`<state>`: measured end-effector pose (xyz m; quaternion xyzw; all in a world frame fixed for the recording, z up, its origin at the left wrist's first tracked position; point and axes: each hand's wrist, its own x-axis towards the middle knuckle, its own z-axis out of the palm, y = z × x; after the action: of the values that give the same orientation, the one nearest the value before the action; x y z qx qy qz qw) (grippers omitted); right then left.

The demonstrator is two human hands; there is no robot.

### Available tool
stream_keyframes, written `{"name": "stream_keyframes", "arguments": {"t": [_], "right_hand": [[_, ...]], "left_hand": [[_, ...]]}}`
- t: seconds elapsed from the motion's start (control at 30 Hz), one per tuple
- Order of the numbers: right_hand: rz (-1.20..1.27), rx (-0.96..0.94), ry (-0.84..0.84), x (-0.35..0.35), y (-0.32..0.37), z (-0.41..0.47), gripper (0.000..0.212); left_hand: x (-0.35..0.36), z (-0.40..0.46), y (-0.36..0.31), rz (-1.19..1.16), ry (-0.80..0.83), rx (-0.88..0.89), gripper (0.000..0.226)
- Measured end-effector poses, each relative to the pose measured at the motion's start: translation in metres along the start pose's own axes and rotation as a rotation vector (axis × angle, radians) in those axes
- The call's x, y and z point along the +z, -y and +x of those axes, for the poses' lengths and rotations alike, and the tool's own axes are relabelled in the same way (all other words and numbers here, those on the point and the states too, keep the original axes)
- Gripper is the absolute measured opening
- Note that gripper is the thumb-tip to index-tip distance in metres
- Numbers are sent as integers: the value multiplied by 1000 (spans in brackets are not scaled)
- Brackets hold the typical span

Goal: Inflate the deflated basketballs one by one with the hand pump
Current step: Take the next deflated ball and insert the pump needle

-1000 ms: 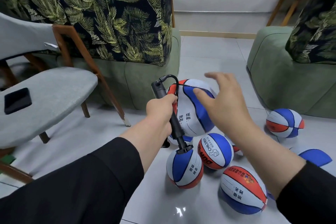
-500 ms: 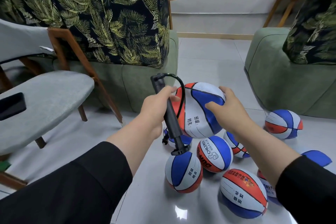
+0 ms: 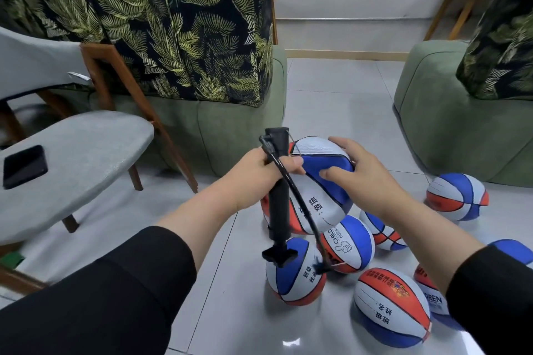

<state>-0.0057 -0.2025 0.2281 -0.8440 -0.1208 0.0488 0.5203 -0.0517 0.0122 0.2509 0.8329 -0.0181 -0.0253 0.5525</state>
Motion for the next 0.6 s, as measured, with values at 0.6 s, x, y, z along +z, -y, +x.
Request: {"name": "stream_keyframes", "arguments": {"t": [0.6], "right_hand": [[-396, -130, 109, 42, 49, -38, 52]], "left_hand": [[-2, 3, -9, -78, -510, -212, 61]]}}
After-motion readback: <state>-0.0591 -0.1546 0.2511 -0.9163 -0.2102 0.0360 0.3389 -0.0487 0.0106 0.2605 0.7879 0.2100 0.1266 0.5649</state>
